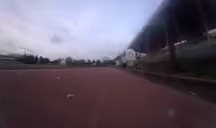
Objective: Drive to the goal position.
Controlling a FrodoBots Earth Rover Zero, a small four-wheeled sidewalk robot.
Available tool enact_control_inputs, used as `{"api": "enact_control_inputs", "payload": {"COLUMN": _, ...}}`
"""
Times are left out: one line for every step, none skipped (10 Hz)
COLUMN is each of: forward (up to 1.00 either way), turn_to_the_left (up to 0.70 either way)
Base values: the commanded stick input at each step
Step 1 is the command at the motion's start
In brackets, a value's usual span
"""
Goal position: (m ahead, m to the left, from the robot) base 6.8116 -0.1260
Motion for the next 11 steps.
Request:
{"api": "enact_control_inputs", "payload": {"forward": 0.70, "turn_to_the_left": 0.00}}
{"api": "enact_control_inputs", "payload": {"forward": 0.70, "turn_to_the_left": 0.00}}
{"api": "enact_control_inputs", "payload": {"forward": 0.70, "turn_to_the_left": 0.00}}
{"api": "enact_control_inputs", "payload": {"forward": 0.70, "turn_to_the_left": 0.00}}
{"api": "enact_control_inputs", "payload": {"forward": 0.70, "turn_to_the_left": 0.00}}
{"api": "enact_control_inputs", "payload": {"forward": 0.70, "turn_to_the_left": -0.01}}
{"api": "enact_control_inputs", "payload": {"forward": 0.70, "turn_to_the_left": -0.02}}
{"api": "enact_control_inputs", "payload": {"forward": 0.70, "turn_to_the_left": -0.03}}
{"api": "enact_control_inputs", "payload": {"forward": 0.70, "turn_to_the_left": -0.04}}
{"api": "enact_control_inputs", "payload": {"forward": 0.70, "turn_to_the_left": -0.05}}
{"api": "enact_control_inputs", "payload": {"forward": 0.70, "turn_to_the_left": -0.06}}
